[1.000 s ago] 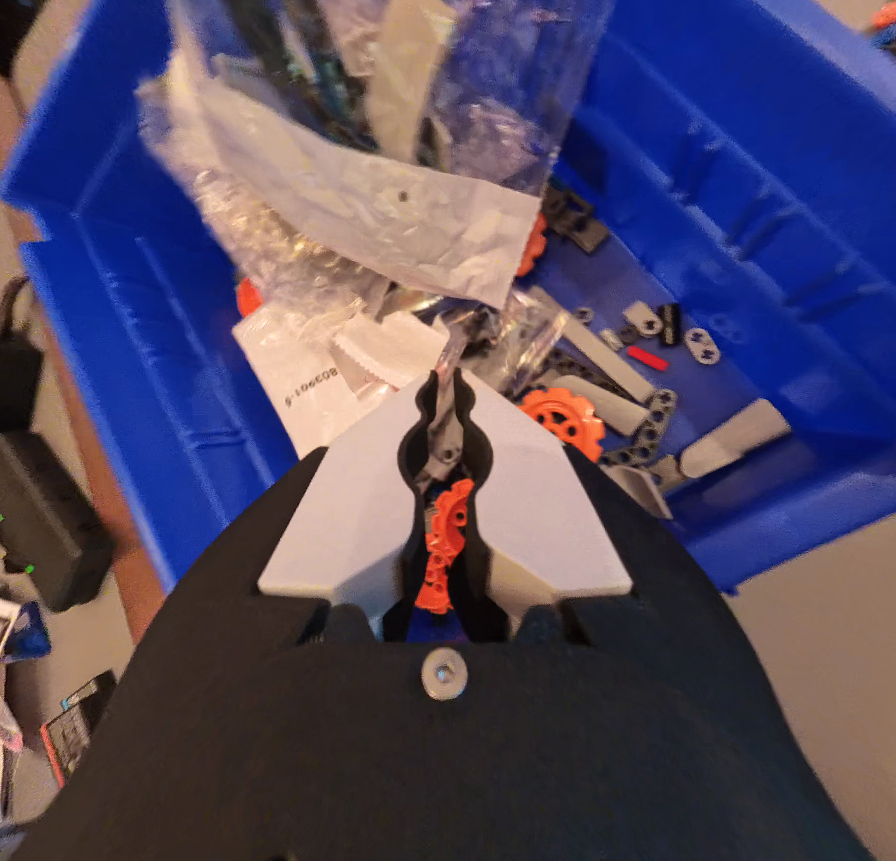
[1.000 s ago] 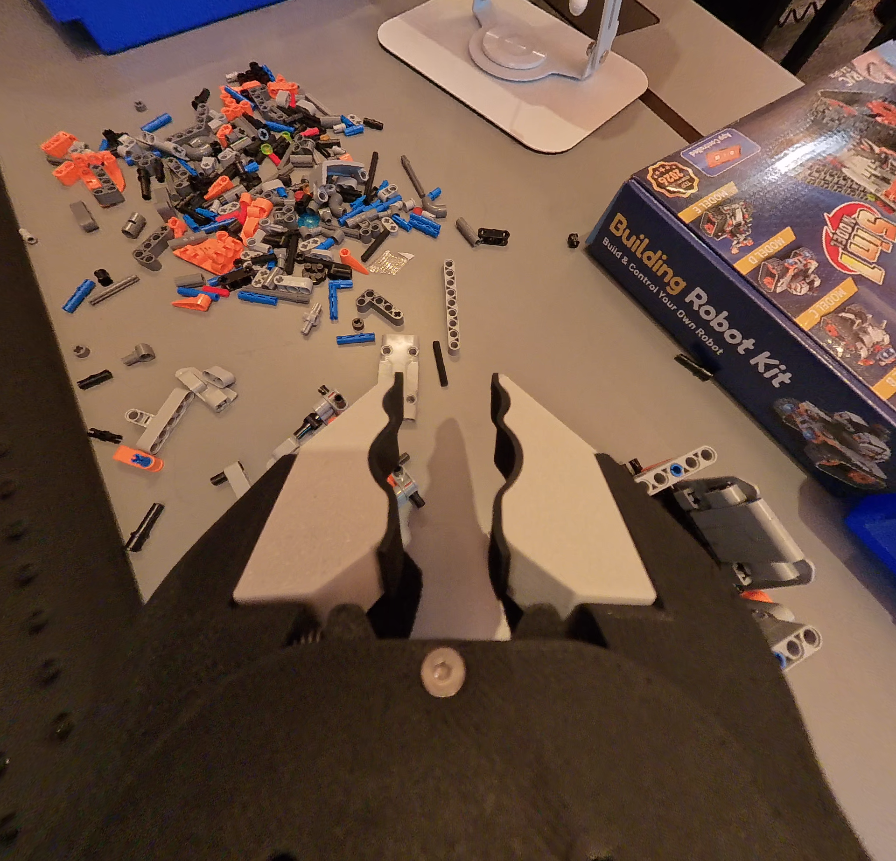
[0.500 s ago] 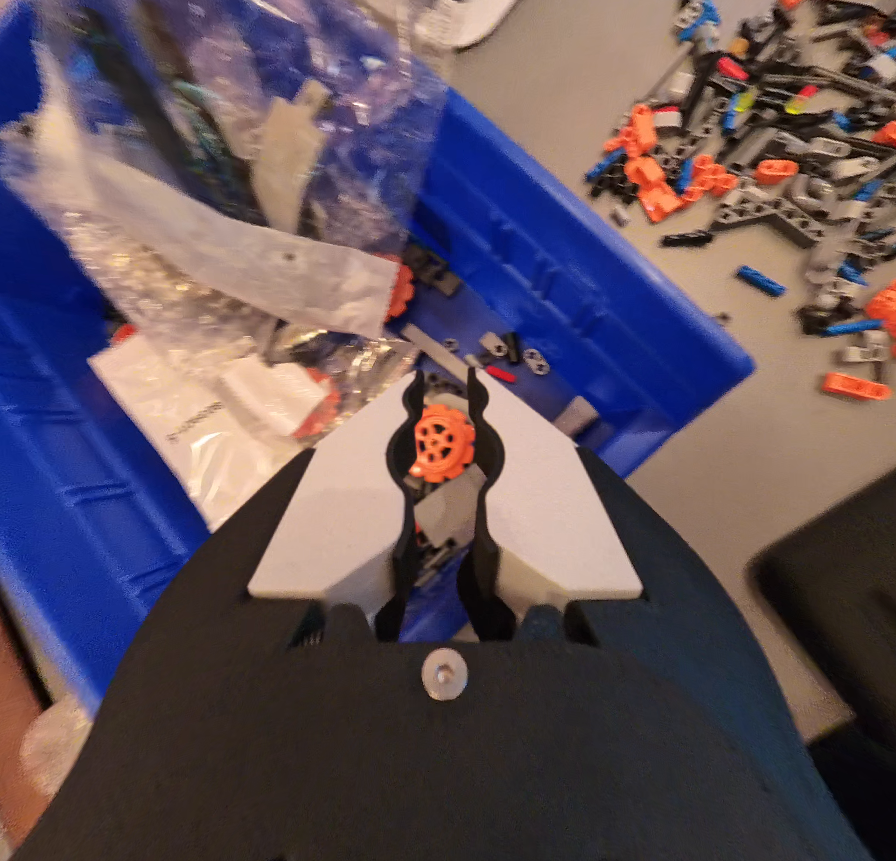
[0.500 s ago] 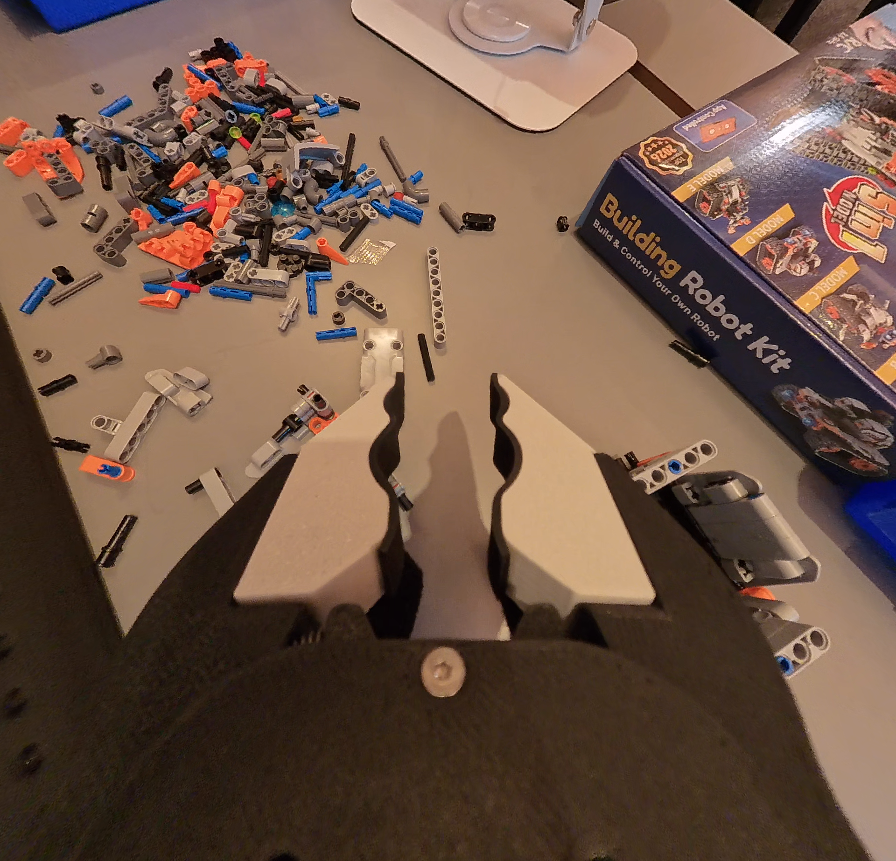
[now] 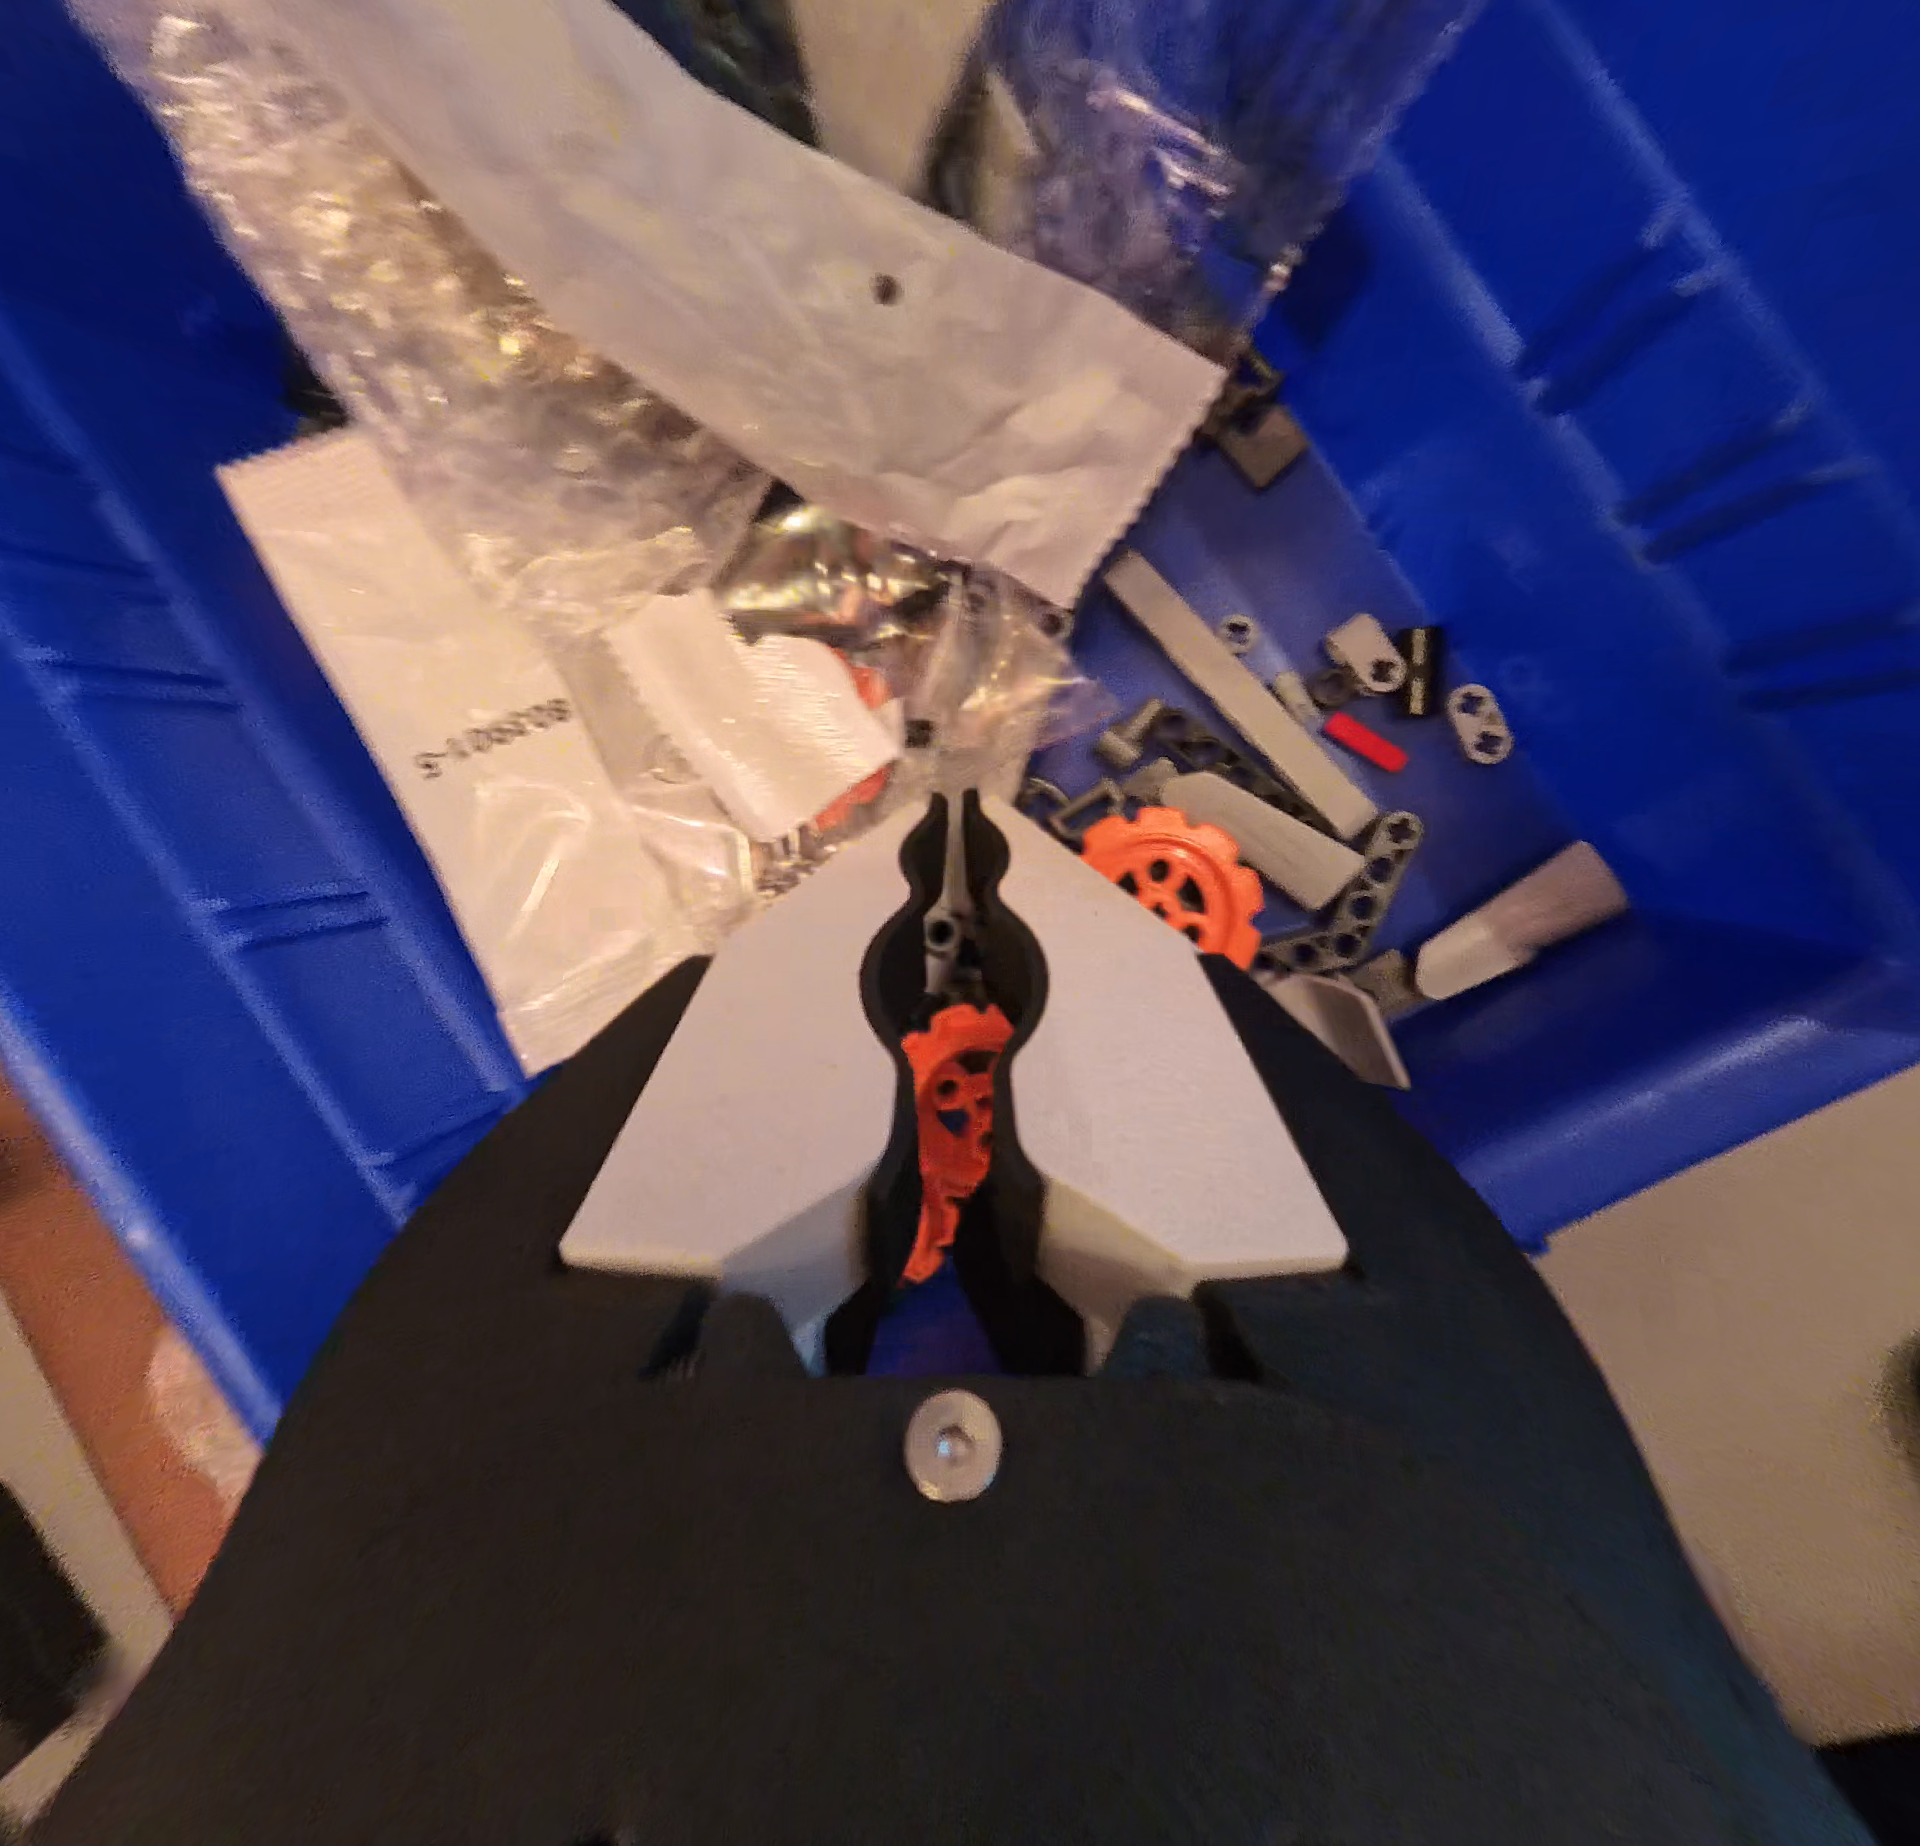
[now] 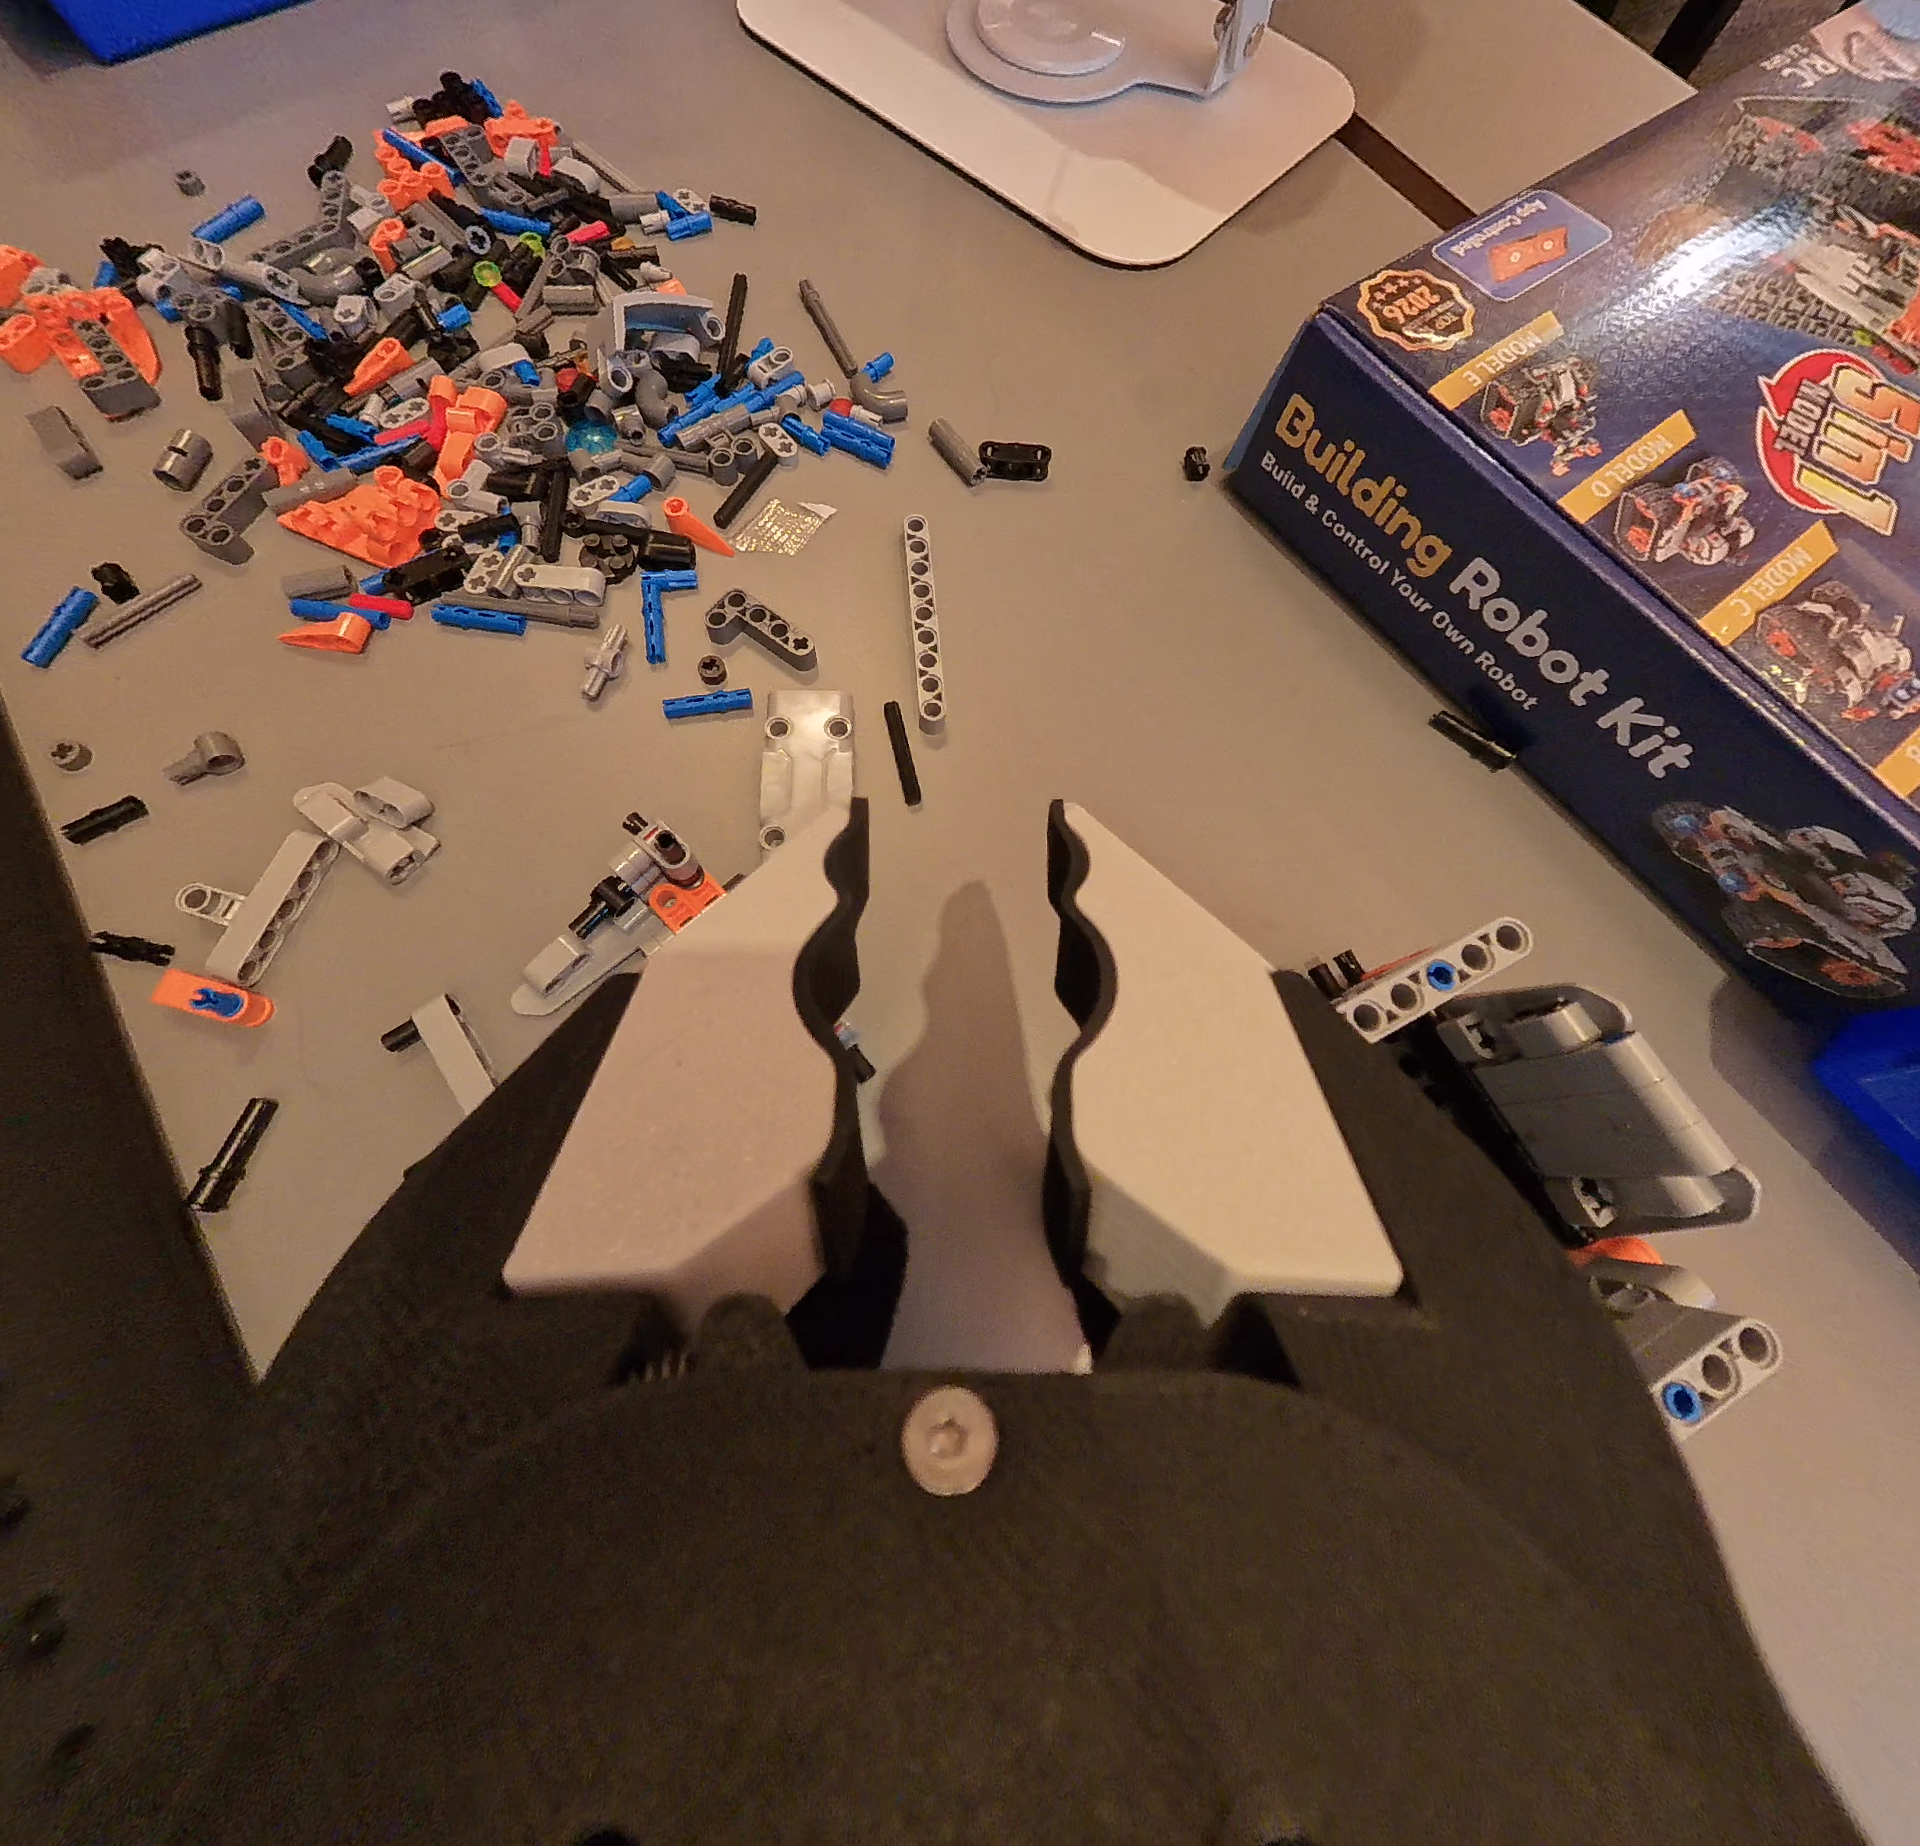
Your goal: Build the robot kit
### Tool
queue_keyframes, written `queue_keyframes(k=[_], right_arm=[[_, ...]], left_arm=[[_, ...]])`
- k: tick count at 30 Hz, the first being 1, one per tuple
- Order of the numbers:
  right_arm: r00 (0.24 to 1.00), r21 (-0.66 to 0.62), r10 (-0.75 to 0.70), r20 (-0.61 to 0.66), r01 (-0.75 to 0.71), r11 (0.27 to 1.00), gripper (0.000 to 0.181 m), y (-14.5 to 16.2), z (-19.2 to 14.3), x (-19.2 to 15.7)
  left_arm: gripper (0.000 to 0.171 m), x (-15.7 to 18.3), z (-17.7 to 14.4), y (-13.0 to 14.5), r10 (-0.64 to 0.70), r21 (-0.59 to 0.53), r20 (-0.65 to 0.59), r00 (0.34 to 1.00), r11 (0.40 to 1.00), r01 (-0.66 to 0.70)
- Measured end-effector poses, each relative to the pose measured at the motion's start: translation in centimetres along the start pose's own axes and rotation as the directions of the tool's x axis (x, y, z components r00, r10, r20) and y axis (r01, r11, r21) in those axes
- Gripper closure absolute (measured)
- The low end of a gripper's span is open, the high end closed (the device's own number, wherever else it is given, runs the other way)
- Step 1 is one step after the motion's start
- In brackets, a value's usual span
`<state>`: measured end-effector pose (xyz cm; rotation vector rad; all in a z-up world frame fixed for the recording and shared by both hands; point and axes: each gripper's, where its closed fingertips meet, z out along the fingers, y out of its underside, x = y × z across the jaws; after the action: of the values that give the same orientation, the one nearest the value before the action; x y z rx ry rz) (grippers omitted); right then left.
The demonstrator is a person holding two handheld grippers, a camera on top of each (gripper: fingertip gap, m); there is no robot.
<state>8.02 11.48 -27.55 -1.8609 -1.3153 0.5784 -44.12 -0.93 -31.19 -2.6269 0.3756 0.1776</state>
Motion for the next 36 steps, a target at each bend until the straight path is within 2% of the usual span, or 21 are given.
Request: queue_keyframes(k=[3, 6, 9, 15, 19, 21, 24, 27, 29, 33, 36], right_arm=[[1.000, -0.005, 0.007, -0.008, -0.007, 1.000, 0.149, 0.2, 0.0, 0.3], [1.000, -0.007, 0.014, -0.013, -0.014, 1.000, 0.149, 0.3, 0.1, 0.5], [1.000, -0.016, 0.018, -0.016, -0.018, 1.000, 0.149, 0.6, 0.2, 0.7], [1.000, -0.034, 0.023, -0.011, -0.023, 0.999, 0.149, 1.0, 0.5, 0.8], [1.000, -0.046, 0.022, -0.009, -0.022, 0.999, 0.149, 1.3, 0.7, 0.8], [1.000, -0.049, 0.023, -0.005, -0.023, 0.999, 0.149, 1.4, 0.7, 0.8], [1.000, -0.054, 0.018, -0.003, -0.018, 0.998, 0.149, 1.5, 0.8, 0.7], [1.000, -0.055, 0.012, -0.004, -0.013, 0.998, 0.149, 1.4, 0.8, 0.6], [1.000, -0.053, 0.010, -0.004, -0.010, 0.999, 0.149, 1.4, 0.7, 0.6], [1.000, -0.049, 0.002, 0.001, -0.001, 0.999, 0.149, 1.3, 0.7, 0.3], [1.000, -0.044, -0.008, 0.007, 0.009, 0.999, 0.149, 1.2, 0.5, 0.1]], left_arm=[[0.170, -0.9, -0.1, -0.8, 0.020, 0.010, 0.031, 0.999, 1.000, -0.020], [0.157, -1.9, 0.0, -1.5, 0.042, 0.001, 0.072, 0.997, 0.999, -0.042], [0.154, -2.3, -0.2, -1.9, 0.041, 0.011, 0.065, 0.997, 0.999, -0.042], [0.149, -3.1, -1.5, -0.8, 0.005, 0.017, 0.029, 1.000, 1.000, -0.005], [0.149, -2.5, -2.6, 0.4, 0.033, -0.012, -0.004, 0.999, 0.999, -0.033], [0.141, -2.5, -2.4, 0.7, 0.072, -0.033, -0.001, 0.997, 0.997, -0.072], [0.131, -2.2, -0.8, 1.1, 0.128, -0.124, 0.016, 0.992, 0.984, -0.125], [0.143, -1.8, 0.3, 0.4, 0.145, -0.141, 0.012, 0.989, 0.980, -0.142], [0.171, -2.5, 0.3, -0.4, 0.145, -0.128, 0.042, 0.989, 0.982, -0.138], [0.165, -3.6, -1.2, -1.7, 0.108, -0.056, 0.069, 0.992, 0.993, -0.104], [0.157, -3.1, -2.7, 0.0, 0.079, -0.086, 0.017, 0.997, 0.993, -0.077]])
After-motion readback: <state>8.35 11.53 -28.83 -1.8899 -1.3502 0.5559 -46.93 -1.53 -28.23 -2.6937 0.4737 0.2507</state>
